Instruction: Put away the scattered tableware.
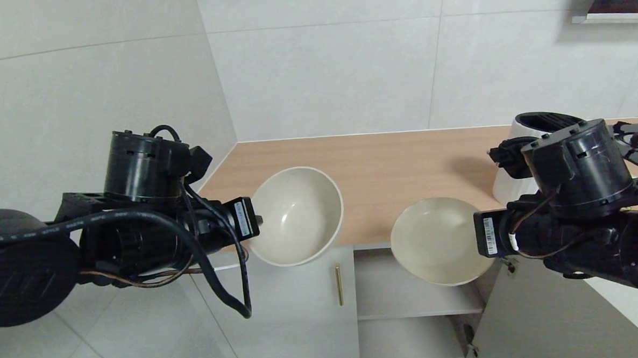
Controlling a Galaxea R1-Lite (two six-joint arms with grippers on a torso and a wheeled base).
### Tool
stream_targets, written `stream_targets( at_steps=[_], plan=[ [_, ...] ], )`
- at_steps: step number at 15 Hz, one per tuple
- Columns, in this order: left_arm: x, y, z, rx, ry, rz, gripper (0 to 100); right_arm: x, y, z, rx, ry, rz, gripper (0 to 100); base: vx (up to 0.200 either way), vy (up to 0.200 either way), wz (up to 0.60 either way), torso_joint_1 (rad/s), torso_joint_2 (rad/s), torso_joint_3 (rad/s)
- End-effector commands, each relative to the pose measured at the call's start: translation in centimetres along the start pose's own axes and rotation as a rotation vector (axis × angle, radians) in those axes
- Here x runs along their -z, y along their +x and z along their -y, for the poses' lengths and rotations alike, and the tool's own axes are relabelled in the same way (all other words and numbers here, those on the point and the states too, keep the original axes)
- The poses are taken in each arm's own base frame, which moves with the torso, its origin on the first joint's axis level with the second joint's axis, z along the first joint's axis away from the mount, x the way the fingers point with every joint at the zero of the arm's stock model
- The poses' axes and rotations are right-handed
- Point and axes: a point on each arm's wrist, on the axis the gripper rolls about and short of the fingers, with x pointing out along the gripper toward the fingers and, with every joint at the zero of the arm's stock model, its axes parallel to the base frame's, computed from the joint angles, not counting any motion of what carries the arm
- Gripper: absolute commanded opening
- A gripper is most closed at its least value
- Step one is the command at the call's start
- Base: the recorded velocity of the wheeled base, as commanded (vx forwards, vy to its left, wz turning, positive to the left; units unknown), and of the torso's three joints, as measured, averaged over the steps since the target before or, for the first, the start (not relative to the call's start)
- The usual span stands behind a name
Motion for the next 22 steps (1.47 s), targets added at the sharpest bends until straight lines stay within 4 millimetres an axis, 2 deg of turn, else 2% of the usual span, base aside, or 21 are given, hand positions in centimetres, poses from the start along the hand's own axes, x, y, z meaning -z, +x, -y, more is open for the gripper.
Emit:
stream_targets(
  at_steps=[1, 11, 22],
  plan=[
    [0.1, 0.2, 0.0, -0.002, 0.001, -0.006, 0, 0.0, 0.0, 0.0, 0.003, 0.0, 0.001, 0, 0.0, 0.0, 0.0, 0.0, 0.0, 0.0],
    [0.6, 1.2, -0.2, 0.004, 0.002, -0.047, 0, 0.7, 0.9, -0.2, 0.033, -0.01, 0.0, 0, 0.0, 0.0, 0.0, -0.003, 0.01, 0.004],
    [0.5, 1.7, -0.5, -0.007, -0.002, -0.054, 0, 1.4, 1.8, -0.5, 0.069, -0.029, -0.018, 0, 0.0, 0.0, 0.0, -0.172, 0.46, 0.283]
  ],
)
